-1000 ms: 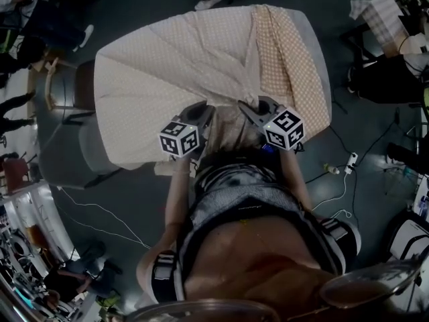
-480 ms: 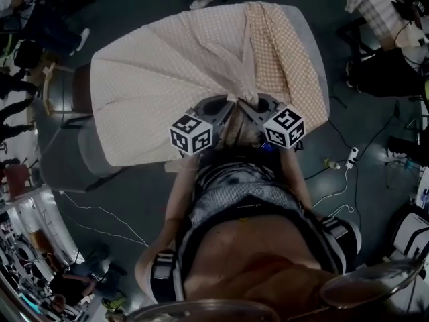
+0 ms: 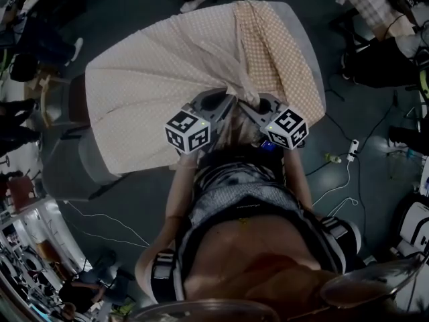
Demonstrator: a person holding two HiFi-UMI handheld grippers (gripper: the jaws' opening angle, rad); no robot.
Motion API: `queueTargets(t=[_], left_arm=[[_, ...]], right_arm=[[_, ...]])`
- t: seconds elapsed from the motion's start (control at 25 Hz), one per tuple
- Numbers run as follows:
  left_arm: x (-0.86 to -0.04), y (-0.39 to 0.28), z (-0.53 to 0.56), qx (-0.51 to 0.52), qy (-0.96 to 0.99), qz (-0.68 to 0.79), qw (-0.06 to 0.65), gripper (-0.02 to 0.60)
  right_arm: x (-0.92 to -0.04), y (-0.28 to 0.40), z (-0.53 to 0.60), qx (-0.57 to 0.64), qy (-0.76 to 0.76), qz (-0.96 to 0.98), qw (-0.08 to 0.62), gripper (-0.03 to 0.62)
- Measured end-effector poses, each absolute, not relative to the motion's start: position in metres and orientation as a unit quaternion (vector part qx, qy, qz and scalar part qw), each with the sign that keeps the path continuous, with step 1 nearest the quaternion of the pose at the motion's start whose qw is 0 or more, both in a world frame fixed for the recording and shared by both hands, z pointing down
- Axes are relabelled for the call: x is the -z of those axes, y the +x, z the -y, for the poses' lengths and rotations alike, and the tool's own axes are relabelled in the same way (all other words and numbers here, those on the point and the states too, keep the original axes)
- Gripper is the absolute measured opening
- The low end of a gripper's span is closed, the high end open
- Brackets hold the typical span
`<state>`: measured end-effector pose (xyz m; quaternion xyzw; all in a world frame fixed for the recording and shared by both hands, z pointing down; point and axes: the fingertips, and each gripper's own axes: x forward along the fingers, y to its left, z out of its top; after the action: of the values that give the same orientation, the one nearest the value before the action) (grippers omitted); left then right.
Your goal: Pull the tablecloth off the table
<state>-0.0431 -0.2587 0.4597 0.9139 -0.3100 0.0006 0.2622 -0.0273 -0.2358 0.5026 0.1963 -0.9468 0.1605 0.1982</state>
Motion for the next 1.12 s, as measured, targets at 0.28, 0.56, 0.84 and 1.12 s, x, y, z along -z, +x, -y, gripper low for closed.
queueTargets(t=[0.28,0.56,0.84,1.12], left_arm=[[-0.454,-0.038,0.273,-0.056,0.924,0.312,0.214,0.008],[-0.453,-0.03,0.264,-0.067,0.924,0.309,0.213,0.008],[-0.451,-0.036,0.26,-0.034,0.919,0.317,0.232,0.008],[-0.458,-0.077,0.258,-0.006,0.9,0.374,0.223,0.011]], right_arm=[[-0.497,-0.033,0.223,-0.147,0.133,0.96,0.195,0.08],[-0.506,-0.06,0.214,-0.115,0.11,0.96,0.229,0.225],[-0.519,-0.071,0.224,-0.086,0.132,0.953,0.259,0.152],[-0.522,-0.075,0.226,-0.137,0.141,0.95,0.241,0.087]])
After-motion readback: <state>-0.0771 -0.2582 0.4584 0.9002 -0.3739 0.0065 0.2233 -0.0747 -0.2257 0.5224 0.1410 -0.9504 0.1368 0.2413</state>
